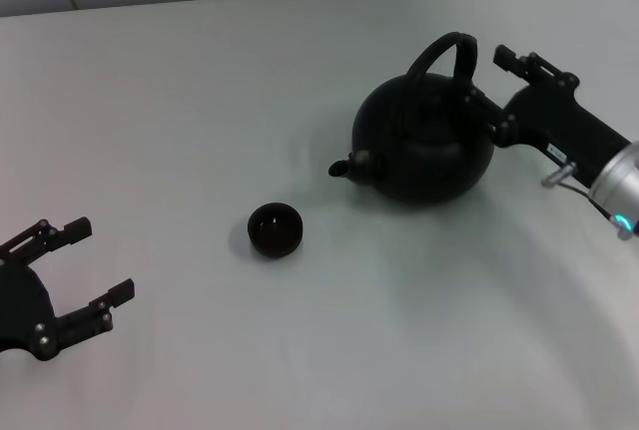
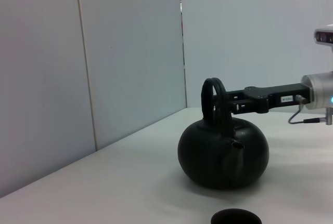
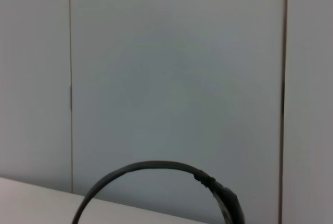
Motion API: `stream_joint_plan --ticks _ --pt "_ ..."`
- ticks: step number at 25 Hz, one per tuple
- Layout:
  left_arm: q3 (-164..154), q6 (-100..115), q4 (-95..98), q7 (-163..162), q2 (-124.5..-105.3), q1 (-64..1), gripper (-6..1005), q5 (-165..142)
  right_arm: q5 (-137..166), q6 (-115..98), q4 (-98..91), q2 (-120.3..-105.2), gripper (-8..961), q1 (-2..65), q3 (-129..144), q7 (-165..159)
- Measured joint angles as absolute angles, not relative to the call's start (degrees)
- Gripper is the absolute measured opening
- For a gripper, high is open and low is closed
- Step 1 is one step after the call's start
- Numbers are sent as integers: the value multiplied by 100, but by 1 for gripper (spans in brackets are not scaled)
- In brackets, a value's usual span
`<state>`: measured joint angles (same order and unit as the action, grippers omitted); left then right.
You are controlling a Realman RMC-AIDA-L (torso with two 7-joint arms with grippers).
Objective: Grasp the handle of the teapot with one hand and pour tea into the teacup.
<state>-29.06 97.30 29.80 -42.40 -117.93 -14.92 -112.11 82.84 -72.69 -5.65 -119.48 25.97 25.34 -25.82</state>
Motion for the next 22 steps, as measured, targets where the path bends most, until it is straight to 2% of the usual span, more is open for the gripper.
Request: stream_joint_plan --ticks 1,8,14,19,22 --pt "-2907 9730 2979 -4239 -11794 -1494 802 -11211 8281 -7380 -561 -11950 622 2513 2509 -2582" --pt "-2879 9645 2828 -4219 -11795 -1509 782 -11188 8235 -8314 -165 -11952 623 1731 1806 -2300" --pt "-2904 9606 2834 -4274 -11770 -1582 765 -11208 8456 -8681 -328 -11893 624 1635 2028 -2804" --pt "-2951 9600 2870 -4700 -11543 -1841 750 -11308 9747 -9336 -2019 -11802 623 1643 2853 -4945" --pt "-3044 9604 2875 -5026 -11361 -2134 741 -11564 10677 -9651 -2829 -11676 623 1861 3059 -5768"
